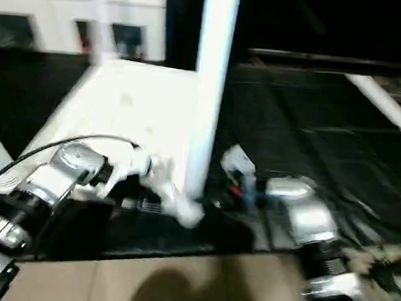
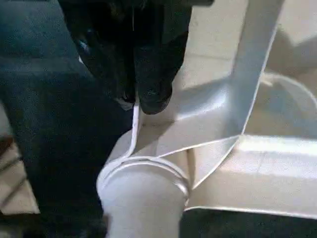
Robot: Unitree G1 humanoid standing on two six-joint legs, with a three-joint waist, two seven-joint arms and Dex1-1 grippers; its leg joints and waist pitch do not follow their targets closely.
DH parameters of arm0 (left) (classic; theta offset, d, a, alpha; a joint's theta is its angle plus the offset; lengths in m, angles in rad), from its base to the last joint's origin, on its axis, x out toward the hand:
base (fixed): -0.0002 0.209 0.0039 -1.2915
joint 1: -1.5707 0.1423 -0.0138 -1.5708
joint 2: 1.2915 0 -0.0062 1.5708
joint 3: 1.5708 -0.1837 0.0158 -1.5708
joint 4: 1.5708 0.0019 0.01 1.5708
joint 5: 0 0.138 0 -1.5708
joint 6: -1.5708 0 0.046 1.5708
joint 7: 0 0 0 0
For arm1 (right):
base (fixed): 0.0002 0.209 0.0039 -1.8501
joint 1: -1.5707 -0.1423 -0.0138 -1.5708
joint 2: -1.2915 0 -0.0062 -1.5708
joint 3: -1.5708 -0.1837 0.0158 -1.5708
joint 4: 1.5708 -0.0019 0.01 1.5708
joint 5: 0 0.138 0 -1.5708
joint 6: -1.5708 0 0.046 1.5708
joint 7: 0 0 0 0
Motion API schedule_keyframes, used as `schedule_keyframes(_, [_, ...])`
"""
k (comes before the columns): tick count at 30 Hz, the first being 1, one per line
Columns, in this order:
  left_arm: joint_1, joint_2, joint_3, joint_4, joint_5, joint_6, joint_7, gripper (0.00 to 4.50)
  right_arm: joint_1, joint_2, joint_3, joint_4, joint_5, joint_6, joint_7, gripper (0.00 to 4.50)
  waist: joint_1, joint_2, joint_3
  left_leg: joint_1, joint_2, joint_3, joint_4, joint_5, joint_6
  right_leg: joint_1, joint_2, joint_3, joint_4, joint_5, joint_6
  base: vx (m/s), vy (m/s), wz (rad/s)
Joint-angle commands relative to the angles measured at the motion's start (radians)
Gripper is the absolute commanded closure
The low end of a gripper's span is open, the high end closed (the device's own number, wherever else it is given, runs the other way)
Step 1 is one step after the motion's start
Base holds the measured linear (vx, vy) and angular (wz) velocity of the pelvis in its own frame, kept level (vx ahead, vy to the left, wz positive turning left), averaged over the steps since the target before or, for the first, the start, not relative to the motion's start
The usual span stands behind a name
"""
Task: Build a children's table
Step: Rotate leg to tighten
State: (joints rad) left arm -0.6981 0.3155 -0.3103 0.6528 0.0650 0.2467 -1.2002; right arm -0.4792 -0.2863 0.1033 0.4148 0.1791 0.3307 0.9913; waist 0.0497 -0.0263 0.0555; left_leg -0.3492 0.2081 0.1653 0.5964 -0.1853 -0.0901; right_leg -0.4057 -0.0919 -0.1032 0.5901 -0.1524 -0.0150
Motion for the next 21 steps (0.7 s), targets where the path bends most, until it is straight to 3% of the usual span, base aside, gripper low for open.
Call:
schedule_keyframes(1, [-0.024, -0.073, 0.002, -0.036, -0.055, 0.028, 0.028, 4.5, -0.013, 0.063, 0.027, 0.004, -0.029, 0.038, -0.106, 2.61, -0.003, 0.003, -0.065, -0.011, 0.009, -0.008, -0.075, -0.28, 0.001, 0.058, -0.052, 0.03, -0.1, -0.555, -0.068, 0.0, 0.0, 0.0])
schedule_keyframes(2, [-0.029, -0.098, 0.019, -0.036, -0.061, 0.057, 0.075, 4.5, -0.023, 0.1, 0.017, 0.01, -0.041, 0.052, -0.182, 2.62, -0.005, 0.002, -0.066, -0.008, 0.008, -0.008, -0.074, -0.285, 0.004, 0.054, -0.052, 0.029, -0.1, -0.547, -0.075, 0.0, 0.0, 0.0])
schedule_keyframes(3, [-0.041, -0.143, 0.055, -0.03, -0.07, 0.099, 0.162, 4.5, -0.039, 0.16, -0.003, 0.019, -0.062, 0.071, -0.308, 2.62, -0.017, 0.004, -0.065, -0.007, 0.006, -0.007, -0.072, -0.288, 0.007, 0.052, -0.05, 0.03, -0.097, -0.532, -0.094, 0.0, 0.0, 0.0])
schedule_keyframes(8, [-0.059, -0.207, 0.109, -0.025, -0.083, 0.149, 0.277, 4.5, -0.059, 0.234, -0.015, 0.023, -0.089, 0.085, -0.446, 2.62, -0.024, 0.004, -0.068, -0.004, 0.008, -0.003, -0.072, -0.255, 0.014, 0.048, -0.047, 0.035, -0.091, -0.462, -0.123, 0.0, 0.0, 0.0])
schedule_keyframes(10, [-0.061, -0.217, 0.115, -0.035, -0.088, 0.157, 0.282, 4.5, -0.057, 0.231, 0.02, 0.018, -0.106, 0.053, -0.425, 2.62, -0.021, 0.0, -0.075, -0.007, 0.01, 0.0, -0.071, -0.214, 0.032, 0.053, -0.047, 0.043, -0.078, -0.354, -0.157, 0.0, 0.0, 0.0])
schedule_keyframes(12, [-0.059, -0.214, 0.112, -0.044, -0.083, 0.156, 0.278, 4.5, -0.051, 0.233, 0.015, 0.015, -0.093, 0.033, -0.409, 2.62, -0.017, -0.001, -0.077, -0.01, 0.01, 0.003, -0.067, -0.164, 0.054, 0.058, -0.049, 0.048, -0.065, -0.252, -0.194, 0.0, 0.0, 0.0])
schedule_keyframes(13, [-0.057, -0.21, 0.109, -0.048, -0.081, 0.155, 0.273, 4.5, -0.048, 0.236, 0.006, 0.013, -0.079, 0.032, -0.4, 2.06, -0.017, -0.002, -0.078, -0.012, 0.01, 0.004, -0.066, -0.153, 0.06, 0.06, -0.049, 0.049, -0.063, -0.24, -0.198, 0.0, 0.0, 0.0])
schedule_keyframes(16, [-0.043, -0.192, 0.105, -0.063, -0.065, 0.151, 0.265, 4.5, -0.036, 0.234, -0.01, -0.005, -0.067, 0.042, -0.388, 1.93, -0.009, -0.001, -0.083, -0.015, 0.01, 0.006, -0.063, -0.081, 0.084, 0.065, -0.049, 0.052, -0.049, -0.14, -0.225, 0.0, 0.0, 0.0])
schedule_keyframes(21, [-0.019, -0.147, 0.09, -0.08, -0.056, 0.134, 0.211, 4.5, -0.007, 0.194, -0.017, -0.041, -0.046, 0.033, -0.317, 1.41, -0.001, -0.001, -0.078, -0.009, 0.015, 0.009, -0.065, -0.102, 0.095, 0.061, -0.048, 0.053, -0.049, -0.14, -0.243, 0.0, 0.0, 0.0])
